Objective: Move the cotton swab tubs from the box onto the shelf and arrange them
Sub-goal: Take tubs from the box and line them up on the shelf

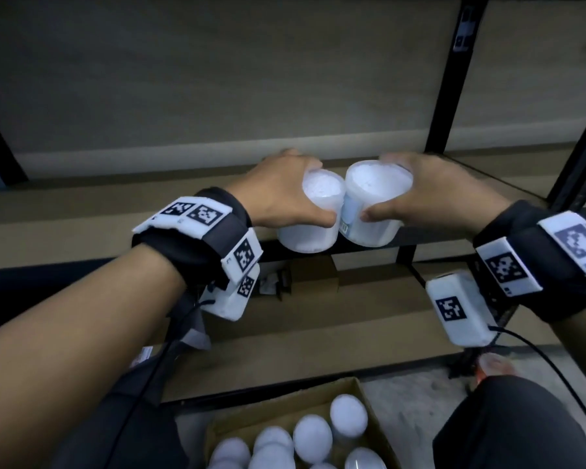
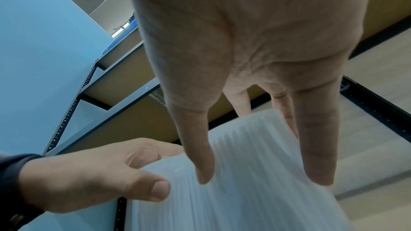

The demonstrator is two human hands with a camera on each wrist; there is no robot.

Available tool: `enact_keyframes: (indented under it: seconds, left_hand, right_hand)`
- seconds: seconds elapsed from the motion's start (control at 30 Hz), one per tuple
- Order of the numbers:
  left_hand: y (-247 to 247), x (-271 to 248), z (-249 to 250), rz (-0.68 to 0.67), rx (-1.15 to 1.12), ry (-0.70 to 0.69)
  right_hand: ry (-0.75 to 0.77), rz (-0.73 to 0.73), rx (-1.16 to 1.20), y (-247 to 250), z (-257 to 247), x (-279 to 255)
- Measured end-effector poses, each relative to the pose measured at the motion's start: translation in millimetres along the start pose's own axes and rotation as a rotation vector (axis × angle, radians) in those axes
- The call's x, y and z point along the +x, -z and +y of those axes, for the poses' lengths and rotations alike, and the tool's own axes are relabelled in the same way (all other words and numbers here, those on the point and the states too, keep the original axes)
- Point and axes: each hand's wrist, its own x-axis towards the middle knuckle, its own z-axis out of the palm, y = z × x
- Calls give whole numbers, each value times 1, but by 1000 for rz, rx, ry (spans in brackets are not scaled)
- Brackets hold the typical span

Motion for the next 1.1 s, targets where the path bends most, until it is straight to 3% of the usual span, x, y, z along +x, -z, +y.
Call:
enact_keyframes:
  seconds: [0.57, 1.1]
  left_hand:
    - [0, 57, -16, -61, 47, 51]
    - [-29, 83, -36, -110, -26, 67]
  right_hand:
    - [-67, -18, 4, -17, 12, 60]
    - [-69, -32, 34, -41, 25, 83]
